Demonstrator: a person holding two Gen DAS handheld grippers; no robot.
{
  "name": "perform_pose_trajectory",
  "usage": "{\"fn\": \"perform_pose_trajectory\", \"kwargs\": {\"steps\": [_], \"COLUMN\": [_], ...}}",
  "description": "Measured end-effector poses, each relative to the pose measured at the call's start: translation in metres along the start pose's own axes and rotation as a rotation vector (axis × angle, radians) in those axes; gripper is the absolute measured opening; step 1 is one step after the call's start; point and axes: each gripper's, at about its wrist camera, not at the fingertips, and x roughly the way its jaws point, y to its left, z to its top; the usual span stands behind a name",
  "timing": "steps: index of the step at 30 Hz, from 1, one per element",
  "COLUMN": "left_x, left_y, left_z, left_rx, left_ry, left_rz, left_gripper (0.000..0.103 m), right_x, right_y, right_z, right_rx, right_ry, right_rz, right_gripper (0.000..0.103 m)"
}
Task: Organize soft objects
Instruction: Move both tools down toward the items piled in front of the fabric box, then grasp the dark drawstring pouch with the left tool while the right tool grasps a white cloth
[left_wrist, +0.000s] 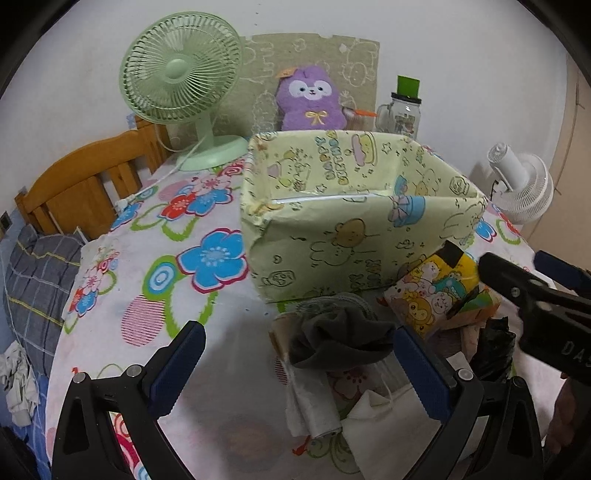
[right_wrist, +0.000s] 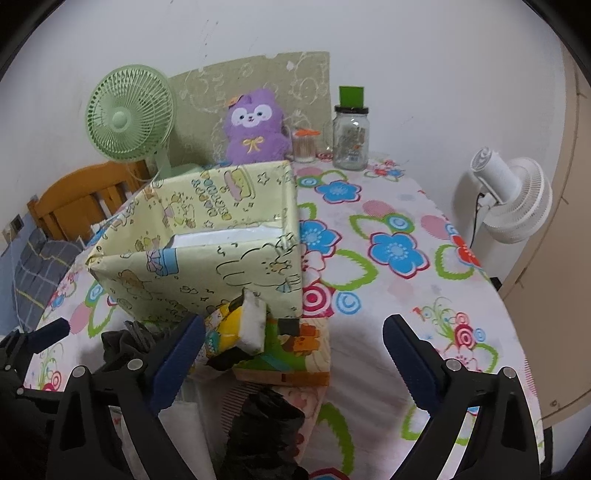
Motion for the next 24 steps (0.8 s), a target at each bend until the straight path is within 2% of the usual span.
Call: {"fn": "perform_pose_trajectory", "kwargs": {"steps": [7, 12, 15, 20, 22, 24], "left_x": [0.014, 0.02, 0.024, 0.033, 0.033, 0.033], "left_y": [-0.004, -0.007, -0.009, -0.007, -0.006, -0.006], "left_z": [0.003, 0.003, 0.002, 0.001, 0.001, 0.001], "left_rx": [0.006, 0.018, 0.024, 0.008, 0.004, 0.002], "left_ry": [0.027, 0.04, 0.051, 0.078, 0.083, 0.085], "left_rz": [-0.025, -0.04, -0.041, -0.064, -0.079, -0.083], "left_gripper": [0.103, 0.098, 0.092, 0.079, 0.071, 0.068], "right_x": [0.019, 0.03, 0.036, 0.046, 0.049, 0.051], "right_y": [0.008, 0.014, 0.019, 0.025, 0.026, 0.028], "right_z": [0.0, -0.001, -0.001, -0.003, -0.003, -0.003], "right_rx": [-0.014, -0.019, -0.028, -0.036, -0.035, -0.032], "right_ry": [0.043, 0.071, 0.089, 0.121, 0.128, 0.136], "right_rz": [0.032, 0.058, 0.073, 0.101, 0.114, 0.125], "right_gripper": [0.089, 0.083, 0.077, 0.062, 0.053, 0.049]}}
